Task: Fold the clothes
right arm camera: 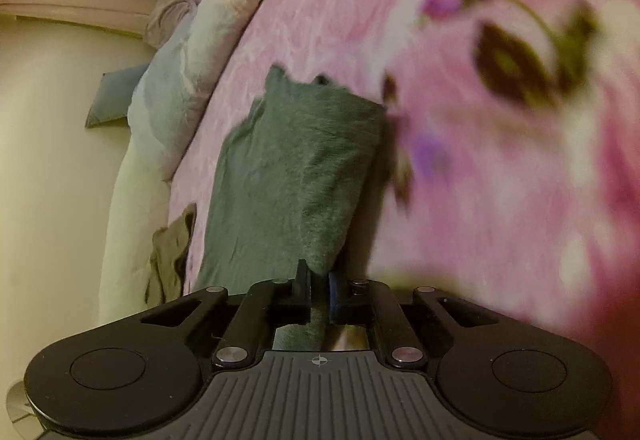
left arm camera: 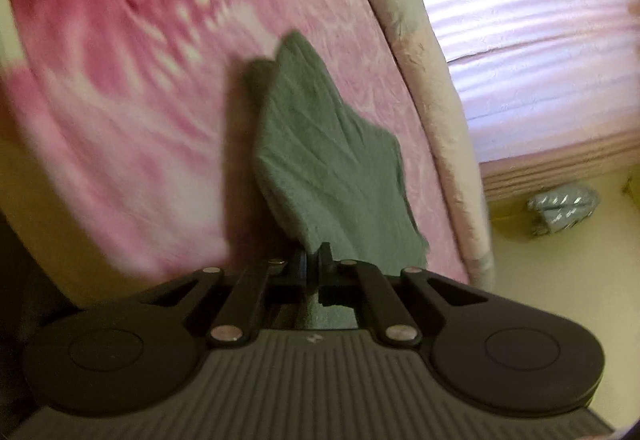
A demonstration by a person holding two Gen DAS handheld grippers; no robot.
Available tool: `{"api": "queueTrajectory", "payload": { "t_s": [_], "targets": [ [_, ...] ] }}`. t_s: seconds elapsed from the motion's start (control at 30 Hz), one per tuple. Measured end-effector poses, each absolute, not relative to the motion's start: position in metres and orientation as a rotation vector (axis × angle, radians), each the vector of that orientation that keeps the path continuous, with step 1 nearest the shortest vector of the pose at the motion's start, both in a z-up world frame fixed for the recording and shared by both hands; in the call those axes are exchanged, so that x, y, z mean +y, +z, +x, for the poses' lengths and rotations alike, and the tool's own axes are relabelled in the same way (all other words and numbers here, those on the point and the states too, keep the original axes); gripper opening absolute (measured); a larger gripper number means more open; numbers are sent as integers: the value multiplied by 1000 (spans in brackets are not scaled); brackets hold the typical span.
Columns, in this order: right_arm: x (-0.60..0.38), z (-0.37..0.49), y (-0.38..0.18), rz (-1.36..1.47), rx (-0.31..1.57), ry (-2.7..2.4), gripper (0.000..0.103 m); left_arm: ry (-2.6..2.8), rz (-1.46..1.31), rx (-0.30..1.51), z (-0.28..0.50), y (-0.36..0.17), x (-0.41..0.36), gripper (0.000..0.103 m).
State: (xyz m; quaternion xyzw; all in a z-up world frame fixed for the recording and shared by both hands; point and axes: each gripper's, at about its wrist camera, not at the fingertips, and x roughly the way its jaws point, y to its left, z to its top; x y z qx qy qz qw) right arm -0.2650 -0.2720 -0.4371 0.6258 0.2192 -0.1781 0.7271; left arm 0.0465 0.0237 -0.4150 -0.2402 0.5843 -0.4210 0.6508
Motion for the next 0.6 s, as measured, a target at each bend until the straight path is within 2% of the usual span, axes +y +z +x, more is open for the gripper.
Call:
{"api": "queueTrajectory", "payload": {
  "t_s": [0.13, 0.17, 0.2, 0.23, 0.27, 0.3, 0.37, 0.53, 0.6],
  "targets": [
    [-232, -276, -431, 1330, 607, -323, 7, -920, -511, 1336, 63, -416, 56, 7],
    [-230, -279, -428, 1282, 632, -322, 8, -907, -519, 1323, 66, -416, 62, 15],
    [-231, -282, -424, 1227, 646, -338, 14, -900, -529, 1300, 71, -414, 67, 21],
    [-236, -286, -419, 1176, 644, -355, 23, -889, -536, 1275, 76, -411, 70, 28],
    [-245, -291, -414, 1129, 629, -375, 50, -888, -538, 1255, 79, -409, 68, 29],
    [-255, -294, -408, 1088, 610, -389, 69, -895, -537, 1244, 83, -409, 62, 34],
    [-279, -293, -395, 1010, 575, -405, 72, -905, -533, 1242, 89, -412, 51, 40],
    [-339, -251, -394, 903, 601, -312, 72, -924, -521, 1265, 101, -426, 21, 40],
    [-355, -235, -405, 905, 631, -232, 72, -937, -528, 1272, 107, -430, 13, 36]
  ]
}}
